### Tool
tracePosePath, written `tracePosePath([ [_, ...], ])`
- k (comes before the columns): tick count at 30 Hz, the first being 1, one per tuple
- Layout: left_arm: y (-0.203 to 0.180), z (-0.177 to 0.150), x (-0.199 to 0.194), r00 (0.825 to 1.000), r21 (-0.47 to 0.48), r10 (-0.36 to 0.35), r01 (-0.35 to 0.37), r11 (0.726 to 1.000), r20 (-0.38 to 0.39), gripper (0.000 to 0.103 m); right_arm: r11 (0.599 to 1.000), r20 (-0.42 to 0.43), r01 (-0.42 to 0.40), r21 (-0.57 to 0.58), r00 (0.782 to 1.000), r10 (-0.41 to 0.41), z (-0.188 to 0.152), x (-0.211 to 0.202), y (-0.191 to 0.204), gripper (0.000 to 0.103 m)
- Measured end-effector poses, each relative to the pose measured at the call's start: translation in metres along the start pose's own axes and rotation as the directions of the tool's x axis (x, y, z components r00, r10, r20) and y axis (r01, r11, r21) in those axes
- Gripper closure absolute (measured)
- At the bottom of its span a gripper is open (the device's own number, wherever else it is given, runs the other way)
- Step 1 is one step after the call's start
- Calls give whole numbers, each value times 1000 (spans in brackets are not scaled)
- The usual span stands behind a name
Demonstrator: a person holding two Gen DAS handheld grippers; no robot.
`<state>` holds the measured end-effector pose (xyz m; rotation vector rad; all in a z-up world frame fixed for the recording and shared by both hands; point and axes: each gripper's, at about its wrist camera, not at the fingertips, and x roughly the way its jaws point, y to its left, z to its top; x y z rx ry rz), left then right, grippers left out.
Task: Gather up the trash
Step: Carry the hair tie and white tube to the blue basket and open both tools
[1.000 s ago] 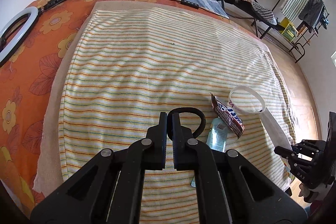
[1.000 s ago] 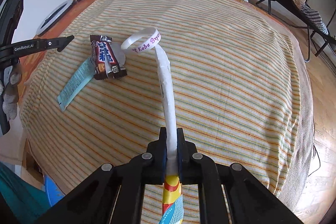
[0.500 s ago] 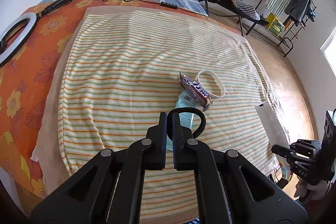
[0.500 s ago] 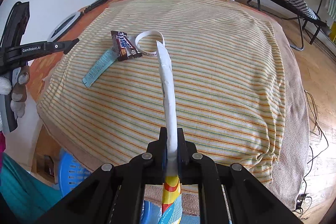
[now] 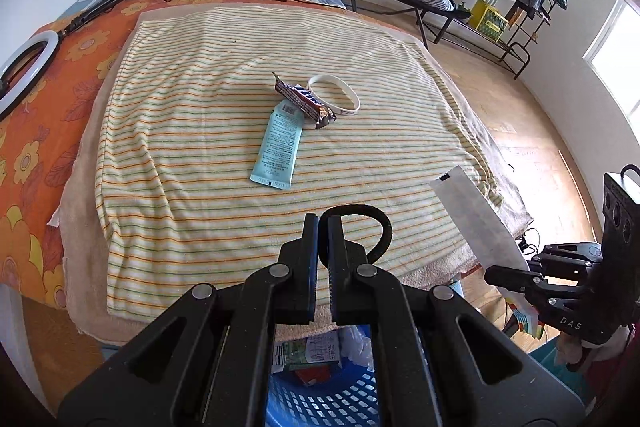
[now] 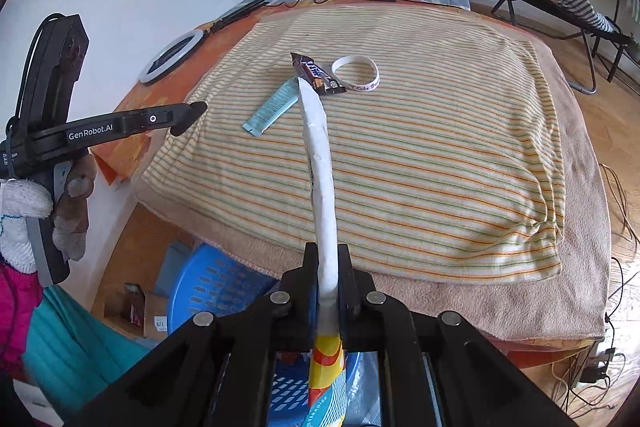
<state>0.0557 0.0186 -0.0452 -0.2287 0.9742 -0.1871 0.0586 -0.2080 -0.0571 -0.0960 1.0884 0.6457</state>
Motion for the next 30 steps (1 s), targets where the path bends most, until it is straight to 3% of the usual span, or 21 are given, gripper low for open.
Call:
tracePosePath([
  [12,-16,-68,1,996,18,-22,24,1000,-81,101,994,-115,-111,0,987,111,-64,18,31,97],
  [30,-18,-124,38,973,28,5,1,1000,-229,101,992,-243,-122,-23,963,113,-98,58,48,97],
])
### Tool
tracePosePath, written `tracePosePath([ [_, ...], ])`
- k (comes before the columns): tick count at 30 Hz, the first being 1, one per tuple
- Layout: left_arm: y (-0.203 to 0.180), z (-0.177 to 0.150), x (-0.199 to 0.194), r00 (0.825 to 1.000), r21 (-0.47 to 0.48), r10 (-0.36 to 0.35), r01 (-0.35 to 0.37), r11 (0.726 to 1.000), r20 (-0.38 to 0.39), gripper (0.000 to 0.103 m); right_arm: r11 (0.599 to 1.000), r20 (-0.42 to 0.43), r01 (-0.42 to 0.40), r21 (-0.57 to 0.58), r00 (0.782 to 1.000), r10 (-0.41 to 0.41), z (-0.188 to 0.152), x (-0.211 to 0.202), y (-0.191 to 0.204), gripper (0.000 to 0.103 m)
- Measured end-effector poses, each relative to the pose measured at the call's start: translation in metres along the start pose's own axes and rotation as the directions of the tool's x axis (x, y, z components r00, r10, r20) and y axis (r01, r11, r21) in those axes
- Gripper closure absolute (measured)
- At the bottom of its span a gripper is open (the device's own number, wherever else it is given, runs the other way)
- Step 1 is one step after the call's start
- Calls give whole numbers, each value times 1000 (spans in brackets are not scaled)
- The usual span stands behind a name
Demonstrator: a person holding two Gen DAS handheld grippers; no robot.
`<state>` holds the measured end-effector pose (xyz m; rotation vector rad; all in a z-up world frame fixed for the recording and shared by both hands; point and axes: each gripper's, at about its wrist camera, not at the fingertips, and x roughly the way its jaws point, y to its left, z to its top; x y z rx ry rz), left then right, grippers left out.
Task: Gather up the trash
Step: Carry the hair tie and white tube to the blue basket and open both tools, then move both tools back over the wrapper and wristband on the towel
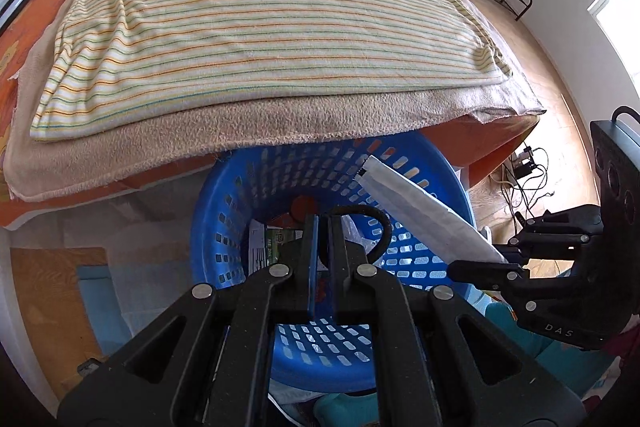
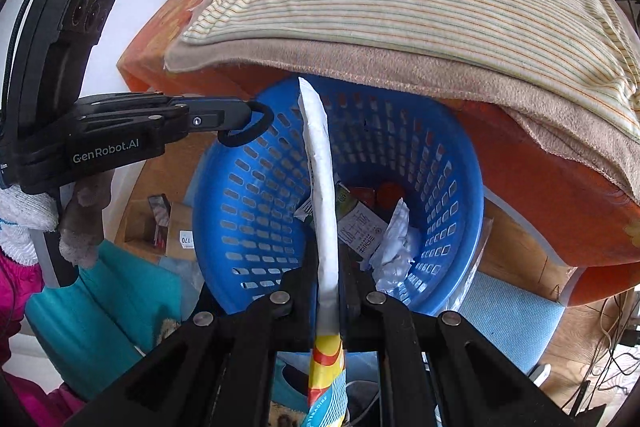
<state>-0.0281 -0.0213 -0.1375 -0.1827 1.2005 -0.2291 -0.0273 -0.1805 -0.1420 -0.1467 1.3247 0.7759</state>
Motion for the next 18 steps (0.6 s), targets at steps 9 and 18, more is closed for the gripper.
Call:
tracePosePath([
  [9,-2,-2,10,1000,8,9,-8,1000,-30,101,999,-24,19,30,1000,-18,1,10,-5,92],
  [18,5,-2,10,999,-14,43,-43,999,-25,67,998,-6,58,31,998,-58,4,8,-6,53],
])
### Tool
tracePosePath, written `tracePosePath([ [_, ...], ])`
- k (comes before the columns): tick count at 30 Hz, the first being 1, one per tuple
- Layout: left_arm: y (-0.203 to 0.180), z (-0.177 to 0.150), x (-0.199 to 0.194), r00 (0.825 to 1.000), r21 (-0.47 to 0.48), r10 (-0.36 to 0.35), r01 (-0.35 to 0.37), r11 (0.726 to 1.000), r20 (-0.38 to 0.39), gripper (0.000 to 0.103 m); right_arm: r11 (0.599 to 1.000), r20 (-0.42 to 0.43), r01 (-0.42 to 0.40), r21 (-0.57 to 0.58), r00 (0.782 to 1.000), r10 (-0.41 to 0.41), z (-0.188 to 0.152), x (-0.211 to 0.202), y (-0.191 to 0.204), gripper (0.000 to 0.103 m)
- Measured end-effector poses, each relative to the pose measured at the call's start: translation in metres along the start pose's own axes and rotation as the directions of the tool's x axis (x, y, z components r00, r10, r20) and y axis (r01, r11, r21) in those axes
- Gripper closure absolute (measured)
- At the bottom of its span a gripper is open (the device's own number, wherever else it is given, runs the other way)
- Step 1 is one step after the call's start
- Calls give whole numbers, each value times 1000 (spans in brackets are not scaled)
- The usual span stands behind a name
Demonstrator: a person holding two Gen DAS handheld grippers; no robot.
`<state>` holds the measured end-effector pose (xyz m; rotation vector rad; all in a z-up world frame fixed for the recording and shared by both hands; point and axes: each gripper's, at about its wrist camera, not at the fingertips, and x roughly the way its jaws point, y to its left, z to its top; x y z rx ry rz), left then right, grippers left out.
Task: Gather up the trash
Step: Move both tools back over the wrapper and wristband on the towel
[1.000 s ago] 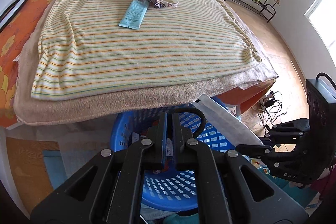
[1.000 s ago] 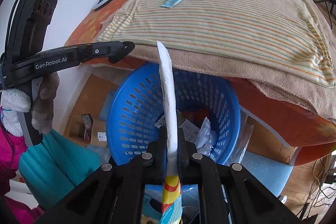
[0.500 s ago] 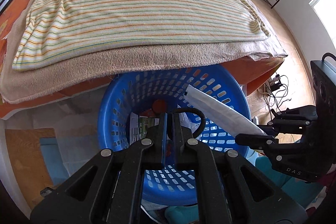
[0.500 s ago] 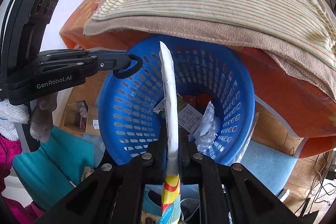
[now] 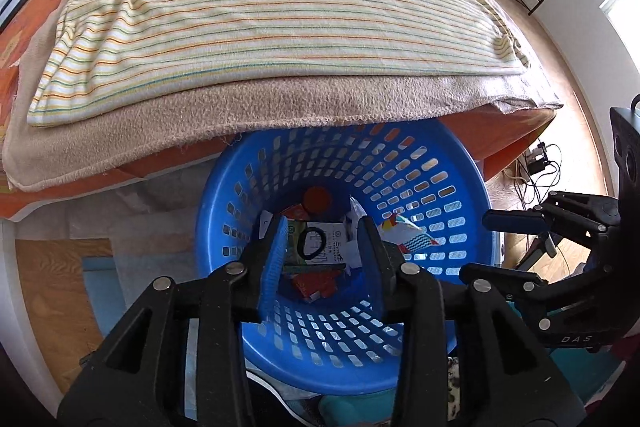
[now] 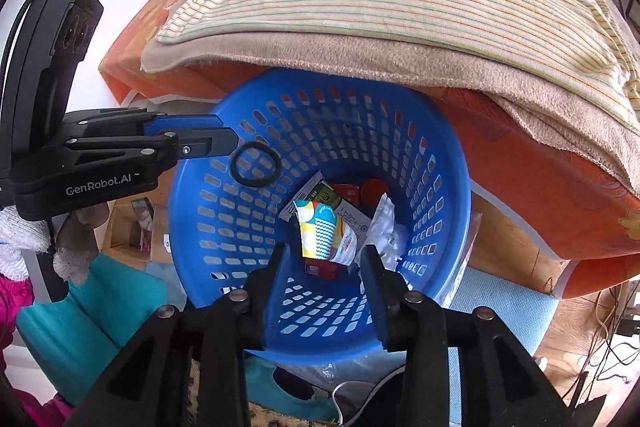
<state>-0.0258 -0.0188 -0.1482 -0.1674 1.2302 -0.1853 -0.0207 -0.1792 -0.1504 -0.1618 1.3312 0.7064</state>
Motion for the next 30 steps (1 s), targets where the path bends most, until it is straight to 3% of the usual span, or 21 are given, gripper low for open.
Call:
tracePosePath([
  [2,1,1,0,1000,-3,5,-5,1000,0,62,1000,7,14,-1,1000,-14,1,-1,0,46],
  [4,2,1,-1,1000,-9,8,-8,1000,6,51,1000,9,26,-5,1000,-26,2,-1,1,40],
  [8,3,2,-2,1000,-10,16,-16,1000,10,50,999,16,50,-12,999,-50,3,-2,2,30],
  [12,4,3,-3,1000,-13,16,-16,1000,12,40,997,23,70,-18,997,-70,3,-4,2,25],
  [15,3,4,-4,1000,-14,22,-22,1000,14,40,996,40,92,-23,995,-91,4,-6,4,18],
  [21,7,12,-10,999,-28,26,-25,999,33,40,990,72,136,-24,988,-134,8,-13,4,15],
  [30,9,42,-27,994,-35,26,-22,999,102,40,994,132,107,26,985,-110,21,-32,-6,15],
])
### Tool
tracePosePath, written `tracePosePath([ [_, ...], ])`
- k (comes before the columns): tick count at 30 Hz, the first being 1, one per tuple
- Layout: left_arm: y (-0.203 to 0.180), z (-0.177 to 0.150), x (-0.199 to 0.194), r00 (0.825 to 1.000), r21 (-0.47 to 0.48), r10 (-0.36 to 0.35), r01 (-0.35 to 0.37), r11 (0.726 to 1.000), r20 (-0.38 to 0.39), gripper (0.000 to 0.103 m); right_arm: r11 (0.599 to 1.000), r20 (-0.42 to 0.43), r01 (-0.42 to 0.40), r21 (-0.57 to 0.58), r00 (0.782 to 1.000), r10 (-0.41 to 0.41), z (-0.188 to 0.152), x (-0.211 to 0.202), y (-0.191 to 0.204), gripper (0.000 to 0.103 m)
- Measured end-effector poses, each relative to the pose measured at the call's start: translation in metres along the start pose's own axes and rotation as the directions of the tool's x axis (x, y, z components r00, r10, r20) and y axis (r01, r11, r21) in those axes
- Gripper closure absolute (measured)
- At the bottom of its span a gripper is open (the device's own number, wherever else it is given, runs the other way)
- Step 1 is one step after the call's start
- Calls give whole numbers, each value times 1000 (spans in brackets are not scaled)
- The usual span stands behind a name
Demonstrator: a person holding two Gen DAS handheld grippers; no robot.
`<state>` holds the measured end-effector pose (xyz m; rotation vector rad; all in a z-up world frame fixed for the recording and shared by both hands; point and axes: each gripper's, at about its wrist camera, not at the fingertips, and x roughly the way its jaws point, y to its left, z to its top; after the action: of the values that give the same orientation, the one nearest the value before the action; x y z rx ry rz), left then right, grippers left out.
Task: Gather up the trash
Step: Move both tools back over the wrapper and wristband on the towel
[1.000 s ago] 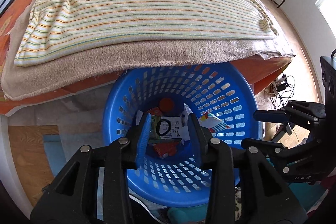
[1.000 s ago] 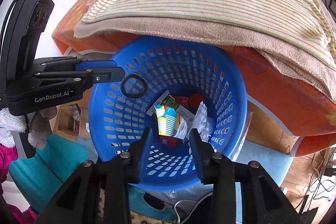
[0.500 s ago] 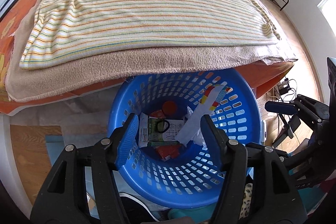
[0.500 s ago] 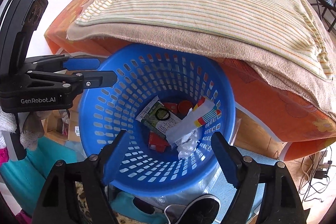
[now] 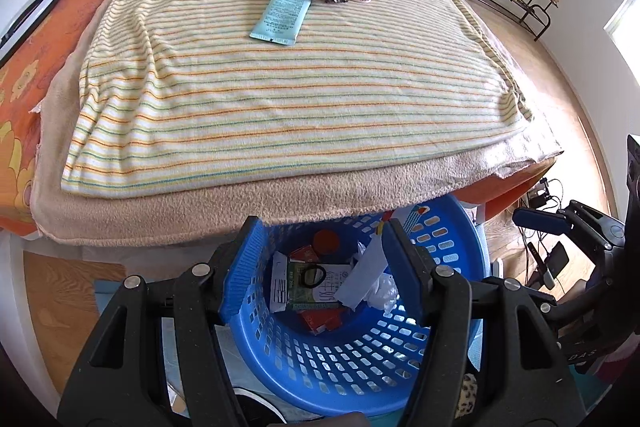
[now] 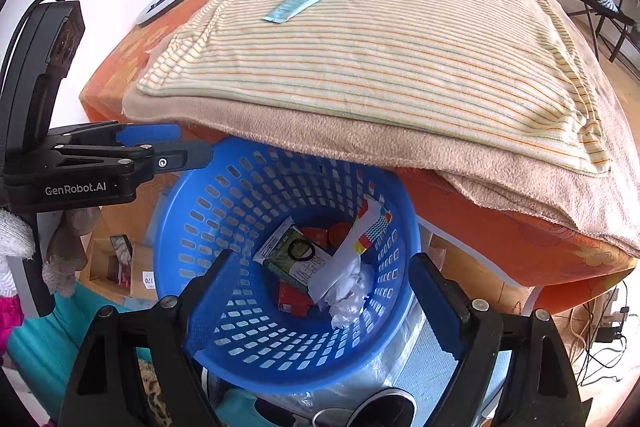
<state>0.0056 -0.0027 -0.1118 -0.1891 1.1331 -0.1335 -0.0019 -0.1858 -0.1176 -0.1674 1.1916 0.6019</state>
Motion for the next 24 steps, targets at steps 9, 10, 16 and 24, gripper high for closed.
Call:
tracePosePath([
  [9,3,45,-6,998,7,5,-5,1000,68,40,999,89,-7,44,996,3,35,-19,-15,15],
  [10,3,50,-5,997,9,6,-7,1000,74,40,999,99,-9,50,995,4,40,-21,-17,15],
  [16,9,81,2,995,10,7,-8,1000,95,40,995,162,-25,92,987,10,76,-31,-38,15],
  [24,14,126,13,992,-31,-38,42,999,124,40,990,224,-15,138,974,-16,132,-32,-68,15],
])
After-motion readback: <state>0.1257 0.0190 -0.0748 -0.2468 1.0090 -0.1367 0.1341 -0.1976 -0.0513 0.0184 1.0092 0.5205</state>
